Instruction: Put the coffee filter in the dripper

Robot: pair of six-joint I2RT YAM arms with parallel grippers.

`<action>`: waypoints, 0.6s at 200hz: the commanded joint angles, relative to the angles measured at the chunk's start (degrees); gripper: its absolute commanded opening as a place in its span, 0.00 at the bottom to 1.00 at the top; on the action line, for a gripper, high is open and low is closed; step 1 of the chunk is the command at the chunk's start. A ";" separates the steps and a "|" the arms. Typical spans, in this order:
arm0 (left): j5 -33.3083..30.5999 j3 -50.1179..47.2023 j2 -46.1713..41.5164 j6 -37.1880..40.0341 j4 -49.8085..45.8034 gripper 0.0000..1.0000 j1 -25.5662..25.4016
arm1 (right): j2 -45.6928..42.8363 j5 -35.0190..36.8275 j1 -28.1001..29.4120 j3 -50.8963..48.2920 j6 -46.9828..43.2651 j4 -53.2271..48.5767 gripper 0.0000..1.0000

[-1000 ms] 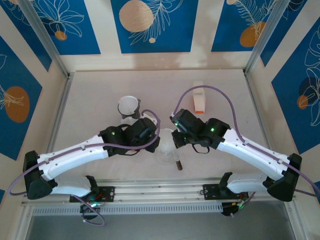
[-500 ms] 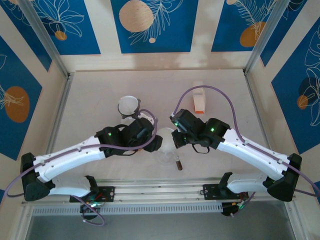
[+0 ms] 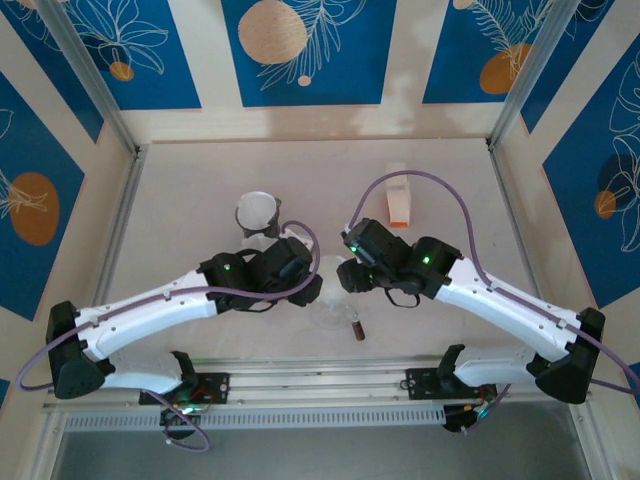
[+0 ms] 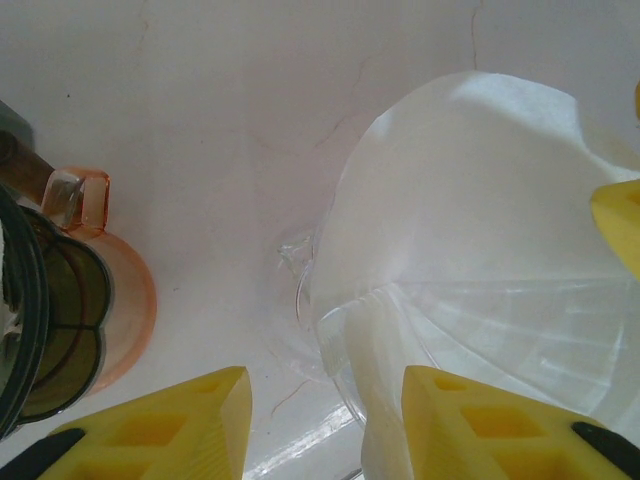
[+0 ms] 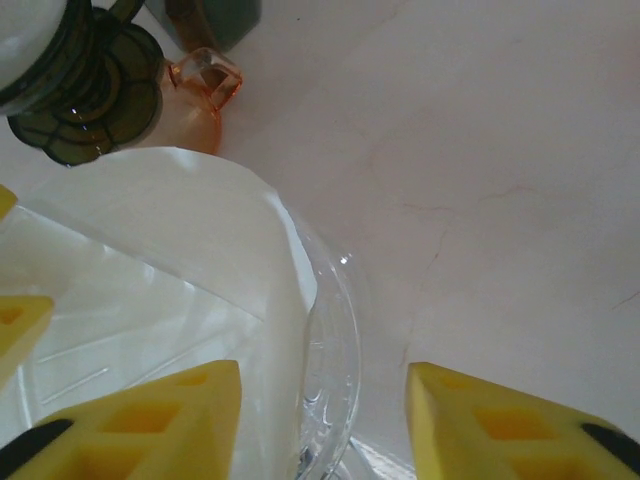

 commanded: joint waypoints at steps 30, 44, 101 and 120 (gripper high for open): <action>0.67 0.20 0.15 0.19 -0.18 0.45 -0.28 | -0.86 0.41 -0.64 -1.26 1.80 -0.94 0.52; 0.80 0.16 0.11 0.18 -0.09 0.45 -0.28 | -1.60 0.66 -1.10 -2.19 2.44 -1.04 0.52; 0.70 -0.58 -0.28 -0.02 -0.09 0.44 -0.28 | -2.99 0.94 -2.66 -3.74 4.14 -1.05 0.52; 0.58 -0.82 -0.33 -0.21 -0.18 0.44 -0.28 | -2.55 1.78 -2.74 -3.30 4.59 -1.35 0.52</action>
